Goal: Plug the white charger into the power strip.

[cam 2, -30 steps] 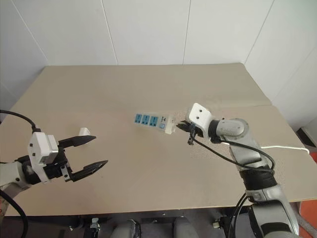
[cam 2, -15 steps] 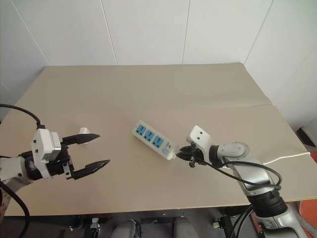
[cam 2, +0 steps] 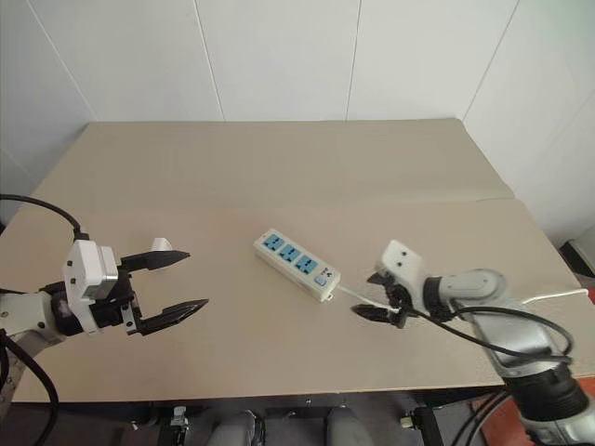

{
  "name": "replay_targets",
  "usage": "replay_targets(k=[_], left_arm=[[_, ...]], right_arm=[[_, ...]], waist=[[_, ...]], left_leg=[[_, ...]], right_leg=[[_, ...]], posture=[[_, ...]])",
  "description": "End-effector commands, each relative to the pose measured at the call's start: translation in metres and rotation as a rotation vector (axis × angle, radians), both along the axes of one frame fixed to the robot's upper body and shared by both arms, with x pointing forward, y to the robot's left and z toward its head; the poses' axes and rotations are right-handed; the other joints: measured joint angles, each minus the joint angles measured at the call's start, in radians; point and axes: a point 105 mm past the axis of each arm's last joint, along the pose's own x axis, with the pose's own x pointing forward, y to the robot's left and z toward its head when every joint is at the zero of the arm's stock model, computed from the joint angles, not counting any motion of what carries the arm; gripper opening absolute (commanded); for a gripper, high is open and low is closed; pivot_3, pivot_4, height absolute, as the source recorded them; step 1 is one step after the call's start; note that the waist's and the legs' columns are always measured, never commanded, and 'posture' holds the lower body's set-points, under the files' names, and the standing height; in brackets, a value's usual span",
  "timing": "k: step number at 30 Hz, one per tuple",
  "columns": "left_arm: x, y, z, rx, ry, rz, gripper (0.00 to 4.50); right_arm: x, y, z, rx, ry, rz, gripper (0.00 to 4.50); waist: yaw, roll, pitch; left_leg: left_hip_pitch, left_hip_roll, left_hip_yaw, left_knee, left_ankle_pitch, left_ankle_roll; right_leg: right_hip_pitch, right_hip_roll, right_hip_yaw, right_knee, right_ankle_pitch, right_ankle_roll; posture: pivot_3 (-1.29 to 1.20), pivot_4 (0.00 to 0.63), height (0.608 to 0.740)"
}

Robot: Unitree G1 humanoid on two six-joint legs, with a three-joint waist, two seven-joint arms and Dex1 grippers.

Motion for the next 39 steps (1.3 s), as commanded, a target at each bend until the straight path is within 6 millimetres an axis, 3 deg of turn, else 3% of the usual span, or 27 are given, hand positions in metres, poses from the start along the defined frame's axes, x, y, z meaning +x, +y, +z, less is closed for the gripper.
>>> replay_targets(k=[1,7,14,22,32,39], left_arm=[[0.000,-0.002,0.006,0.008,-0.033,-0.022,4.50],[0.003,-0.005,0.008,0.008,-0.041,-0.041,4.50],[0.004,-0.005,0.009,0.010,-0.045,-0.045,4.50],[0.002,-0.004,0.010,0.005,-0.051,-0.040,4.50],[0.002,-0.004,0.009,-0.002,-0.048,-0.041,4.50],[0.002,-0.004,0.008,0.002,-0.047,-0.037,4.50]], right_arm=[[-0.003,0.014,0.021,0.152,-0.184,0.045,4.04],[0.002,0.053,0.019,0.408,-0.302,0.002,4.04],[0.011,0.076,-0.003,0.455,-0.296,0.003,4.04],[0.024,0.080,-0.023,0.424,-0.300,-0.023,4.04],[0.032,0.079,-0.023,0.432,-0.333,-0.028,4.04],[0.034,0.076,-0.034,0.422,-0.306,-0.056,4.04]], waist=[[-0.002,0.000,0.000],[-0.002,0.000,0.000],[0.001,0.000,0.000],[-0.002,0.000,0.000],[-0.002,0.000,0.000],[-0.002,0.000,0.000]], left_leg=[[0.000,0.000,0.000,0.000,0.000,0.000],[0.001,0.000,0.001,0.000,0.000,0.000],[0.000,0.000,-0.001,0.000,0.000,0.000],[0.001,0.000,-0.001,0.000,0.000,0.000],[0.001,0.000,-0.001,0.000,0.000,0.000],[0.001,0.000,-0.001,0.000,0.000,0.000]], right_leg=[[0.000,0.000,0.000,0.000,0.000,0.000],[0.001,0.001,0.001,0.001,0.000,0.000],[0.000,0.000,0.000,0.001,0.000,0.000],[0.000,0.000,0.000,0.002,0.000,0.000],[0.000,0.000,0.000,0.002,0.000,0.000],[0.000,0.000,0.000,0.003,0.000,0.000]], posture=[[0.00,0.150,0.740],[0.00,0.150,0.740],[0.00,0.150,0.740],[0.00,0.150,0.740],[0.00,0.150,0.740],[0.00,0.150,0.740]])
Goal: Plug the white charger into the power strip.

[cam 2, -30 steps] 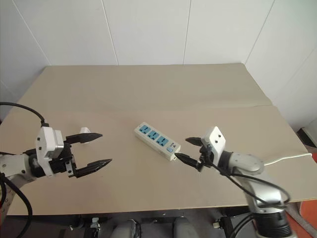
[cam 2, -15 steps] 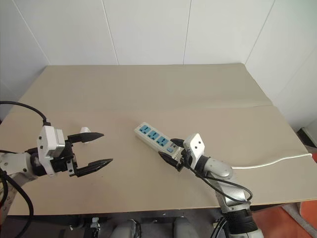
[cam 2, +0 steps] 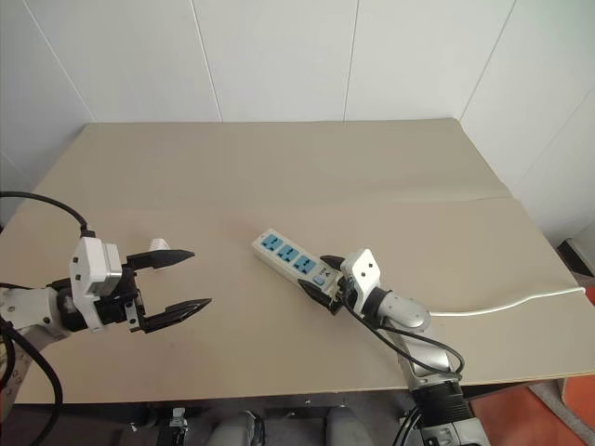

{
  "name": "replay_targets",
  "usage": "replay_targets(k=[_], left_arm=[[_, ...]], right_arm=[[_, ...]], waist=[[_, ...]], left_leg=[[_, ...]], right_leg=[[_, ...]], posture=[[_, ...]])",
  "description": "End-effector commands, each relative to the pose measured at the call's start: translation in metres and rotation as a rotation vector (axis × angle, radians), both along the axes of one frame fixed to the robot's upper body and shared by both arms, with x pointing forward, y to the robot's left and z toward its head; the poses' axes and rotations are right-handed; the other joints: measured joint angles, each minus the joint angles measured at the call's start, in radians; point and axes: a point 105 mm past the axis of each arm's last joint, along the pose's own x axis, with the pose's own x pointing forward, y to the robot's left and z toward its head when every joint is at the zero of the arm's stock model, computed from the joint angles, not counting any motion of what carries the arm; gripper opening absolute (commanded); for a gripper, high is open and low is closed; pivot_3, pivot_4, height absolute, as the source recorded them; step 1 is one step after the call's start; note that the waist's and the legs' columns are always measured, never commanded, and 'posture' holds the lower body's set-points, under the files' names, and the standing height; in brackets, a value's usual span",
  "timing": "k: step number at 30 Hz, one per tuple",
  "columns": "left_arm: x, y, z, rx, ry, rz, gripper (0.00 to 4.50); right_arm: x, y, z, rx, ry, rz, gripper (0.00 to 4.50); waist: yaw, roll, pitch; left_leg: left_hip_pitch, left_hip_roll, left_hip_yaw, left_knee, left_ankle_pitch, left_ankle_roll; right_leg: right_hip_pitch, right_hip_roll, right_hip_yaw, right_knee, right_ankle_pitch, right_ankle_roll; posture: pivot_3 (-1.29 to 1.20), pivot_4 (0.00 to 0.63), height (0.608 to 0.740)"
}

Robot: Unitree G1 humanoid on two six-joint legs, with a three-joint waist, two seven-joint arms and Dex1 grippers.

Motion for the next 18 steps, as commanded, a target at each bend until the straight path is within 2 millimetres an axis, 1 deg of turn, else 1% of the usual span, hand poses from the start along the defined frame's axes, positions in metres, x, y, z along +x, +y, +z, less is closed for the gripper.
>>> replay_targets(k=[1,8,12,18], left_arm=[[-0.002,-0.002,0.009,0.010,-0.059,-0.010,4.50],[-0.002,-0.001,0.008,0.010,-0.058,-0.009,4.50],[-0.002,-0.001,0.009,0.007,-0.060,-0.011,4.50],[-0.003,-0.001,0.010,0.007,-0.058,-0.008,4.50]], right_arm=[[0.000,0.000,0.005,0.011,-0.032,-0.004,4.04],[0.002,0.002,0.002,0.022,-0.010,-0.015,4.04],[-0.001,0.009,0.007,0.057,0.011,0.002,4.04],[-0.010,0.013,-0.003,0.047,0.059,0.011,4.04]], waist=[[0.000,0.000,0.000],[-0.001,0.000,0.000],[-0.002,0.000,0.000],[-0.002,0.000,0.000]], left_leg=[[0.000,0.000,0.000,0.000,0.000,0.000],[0.000,0.000,0.000,0.000,0.000,0.000],[0.001,0.000,0.000,0.000,0.000,0.000],[0.001,0.000,0.000,0.000,0.000,0.000]], right_leg=[[0.000,0.000,0.000,0.000,0.000,0.000],[0.000,0.000,0.000,0.000,0.000,0.000],[0.000,0.000,0.000,0.000,0.000,0.000],[0.000,0.000,0.000,0.000,0.000,0.000]], posture=[[0.00,0.150,0.740],[0.00,0.150,0.740],[0.00,0.150,0.740],[0.00,0.150,0.740]])
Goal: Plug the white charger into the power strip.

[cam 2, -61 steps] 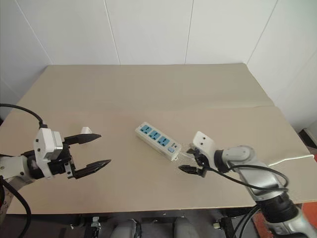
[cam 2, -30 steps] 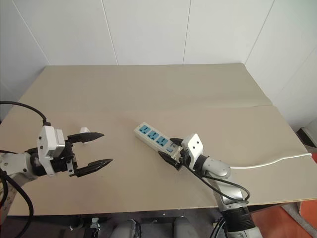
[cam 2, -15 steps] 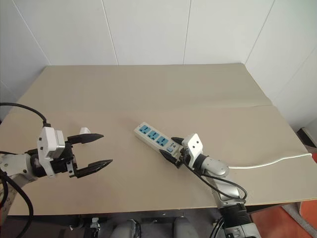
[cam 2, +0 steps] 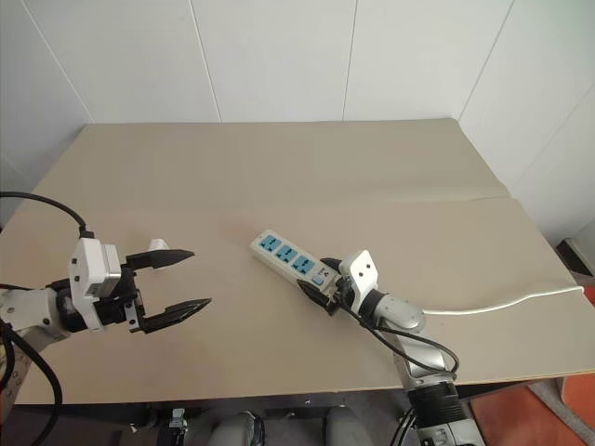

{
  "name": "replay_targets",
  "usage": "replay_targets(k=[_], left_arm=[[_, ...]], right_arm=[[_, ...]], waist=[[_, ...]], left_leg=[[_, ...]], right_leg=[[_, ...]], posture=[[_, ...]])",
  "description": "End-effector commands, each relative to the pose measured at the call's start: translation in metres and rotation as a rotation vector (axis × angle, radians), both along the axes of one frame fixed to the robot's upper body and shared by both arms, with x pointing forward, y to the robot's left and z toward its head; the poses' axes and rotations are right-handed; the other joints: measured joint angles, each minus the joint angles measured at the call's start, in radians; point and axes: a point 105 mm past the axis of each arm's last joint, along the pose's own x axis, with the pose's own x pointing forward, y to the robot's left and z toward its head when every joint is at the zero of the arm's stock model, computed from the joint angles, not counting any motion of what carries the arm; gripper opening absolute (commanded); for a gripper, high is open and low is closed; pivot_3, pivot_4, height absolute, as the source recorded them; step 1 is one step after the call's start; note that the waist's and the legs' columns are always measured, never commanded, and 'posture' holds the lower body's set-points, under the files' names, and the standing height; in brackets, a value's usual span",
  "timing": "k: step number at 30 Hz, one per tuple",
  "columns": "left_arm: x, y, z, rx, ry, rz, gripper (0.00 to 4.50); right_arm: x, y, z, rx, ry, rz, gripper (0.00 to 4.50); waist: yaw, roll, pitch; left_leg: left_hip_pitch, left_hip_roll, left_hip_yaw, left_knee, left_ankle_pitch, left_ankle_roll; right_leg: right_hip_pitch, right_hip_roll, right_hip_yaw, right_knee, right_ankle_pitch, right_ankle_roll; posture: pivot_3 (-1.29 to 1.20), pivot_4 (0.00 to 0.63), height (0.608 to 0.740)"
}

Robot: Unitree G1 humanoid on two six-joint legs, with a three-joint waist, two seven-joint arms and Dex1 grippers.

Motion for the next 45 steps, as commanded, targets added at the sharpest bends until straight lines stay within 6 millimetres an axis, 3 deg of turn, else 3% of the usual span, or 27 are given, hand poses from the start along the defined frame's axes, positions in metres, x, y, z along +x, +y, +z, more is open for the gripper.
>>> replay_targets(k=[1,29,36,40,45], left_arm=[[-0.002,-0.001,0.008,0.009,-0.044,-0.005,4.50],[-0.002,0.001,0.006,0.013,-0.043,-0.008,4.50],[-0.002,0.002,0.004,0.012,-0.044,-0.007,4.50],[-0.003,0.002,0.004,0.011,-0.046,-0.004,4.50],[-0.003,0.001,0.008,0.013,-0.050,-0.003,4.50]], right_arm=[[-0.007,0.008,-0.001,0.017,0.022,0.027,4.04],[-0.006,0.025,-0.051,-0.070,0.108,0.097,4.04],[-0.006,0.027,-0.053,-0.062,0.149,0.147,4.04],[-0.005,0.026,-0.054,-0.068,0.147,0.151,3.47],[-0.004,0.026,-0.051,-0.055,0.137,0.152,3.47]], waist=[[-0.001,0.000,0.000],[-0.029,-0.004,-0.003],[-0.033,-0.006,-0.004],[-0.041,-0.006,-0.004],[-0.045,-0.006,-0.004]], left_leg=[[0.000,0.000,0.000,0.000,0.000,0.000],[0.010,0.003,0.001,0.000,0.000,0.000],[0.012,0.003,0.001,-0.001,0.000,0.000],[0.012,0.003,0.001,-0.001,0.000,0.000],[0.012,0.003,0.000,-0.001,0.000,0.000]], right_leg=[[0.000,0.000,0.000,0.000,0.000,0.000],[0.007,0.003,0.002,0.001,0.000,-0.001],[0.007,0.004,0.002,0.001,0.001,-0.001],[0.007,0.004,0.002,0.001,0.001,-0.001],[0.007,0.004,0.003,0.001,0.001,-0.001]], posture=[[0.00,0.150,0.740],[0.00,0.150,0.740],[0.00,0.150,0.740],[0.00,0.150,0.740],[0.00,0.150,0.740]])
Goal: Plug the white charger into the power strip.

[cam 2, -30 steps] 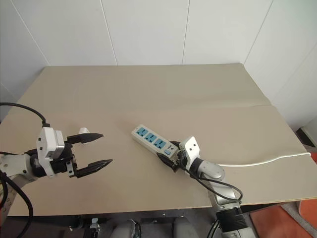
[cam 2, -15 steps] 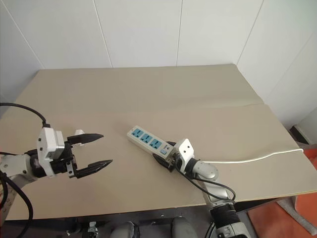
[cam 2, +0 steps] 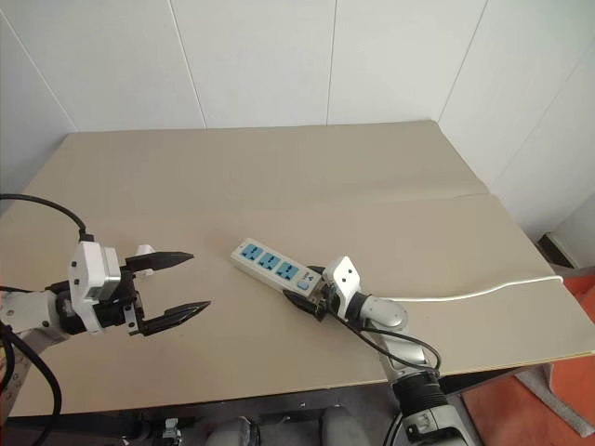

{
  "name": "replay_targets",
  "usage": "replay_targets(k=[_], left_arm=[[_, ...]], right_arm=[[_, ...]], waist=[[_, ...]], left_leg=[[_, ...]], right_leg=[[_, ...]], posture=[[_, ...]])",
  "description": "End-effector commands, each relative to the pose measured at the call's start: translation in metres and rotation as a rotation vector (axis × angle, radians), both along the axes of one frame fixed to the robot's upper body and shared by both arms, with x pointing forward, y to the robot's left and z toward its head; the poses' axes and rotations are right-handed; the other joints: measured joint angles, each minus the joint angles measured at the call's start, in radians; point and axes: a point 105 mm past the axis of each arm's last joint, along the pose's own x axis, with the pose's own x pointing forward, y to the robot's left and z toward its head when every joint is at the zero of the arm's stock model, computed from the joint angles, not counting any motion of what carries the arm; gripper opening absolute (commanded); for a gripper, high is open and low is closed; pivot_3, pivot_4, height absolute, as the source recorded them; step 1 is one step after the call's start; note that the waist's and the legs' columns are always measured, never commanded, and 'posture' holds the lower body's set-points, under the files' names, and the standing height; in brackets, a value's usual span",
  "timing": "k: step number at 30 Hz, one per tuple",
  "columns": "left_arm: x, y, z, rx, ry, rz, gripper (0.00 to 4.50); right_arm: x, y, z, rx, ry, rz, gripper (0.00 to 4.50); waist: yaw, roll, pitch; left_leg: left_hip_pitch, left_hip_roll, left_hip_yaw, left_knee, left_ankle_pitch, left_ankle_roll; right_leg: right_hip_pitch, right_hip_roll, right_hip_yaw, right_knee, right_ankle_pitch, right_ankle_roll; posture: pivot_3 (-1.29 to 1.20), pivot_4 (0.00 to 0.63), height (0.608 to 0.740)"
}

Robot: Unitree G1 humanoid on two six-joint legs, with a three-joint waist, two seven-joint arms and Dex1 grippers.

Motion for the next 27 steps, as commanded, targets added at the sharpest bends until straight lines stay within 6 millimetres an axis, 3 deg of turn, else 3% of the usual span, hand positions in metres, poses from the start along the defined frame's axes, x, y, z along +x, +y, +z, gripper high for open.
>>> replay_targets(k=[1,15,22,27], left_arm=[[-0.002,0.000,0.011,0.006,-0.050,0.000,4.50],[-0.001,-0.003,0.013,0.003,-0.049,-0.009,4.50],[0.000,0.000,0.013,0.009,-0.051,-0.018,4.50],[0.002,0.004,0.016,0.030,-0.058,-0.027,4.50]], right_arm=[[-0.008,0.001,-0.027,-0.033,0.101,0.018,3.47],[-0.006,0.000,-0.012,-0.034,0.026,0.011,3.47],[-0.015,-0.002,0.029,-0.059,-0.098,0.214,3.47],[-0.014,0.000,0.046,-0.071,-0.138,0.346,3.47]], waist=[[-0.001,0.000,0.000],[-0.002,0.000,0.000],[0.003,0.004,0.003],[0.003,0.004,0.007]], left_leg=[[0.000,0.000,0.000,0.000,0.000,0.000],[-0.001,0.000,0.000,0.000,0.000,0.000],[-0.007,-0.001,-0.001,0.000,0.000,0.000],[-0.010,-0.001,-0.001,0.000,0.000,0.000]], right_leg=[[0.000,0.000,0.000,0.000,0.000,0.000],[0.000,0.000,0.000,0.000,0.000,0.000],[-0.004,-0.002,-0.001,-0.002,0.000,0.000],[-0.008,-0.002,-0.001,-0.001,0.000,0.000]], posture=[[0.00,0.150,0.740],[0.00,0.150,0.740],[0.00,0.150,0.740],[0.00,0.150,0.740]])
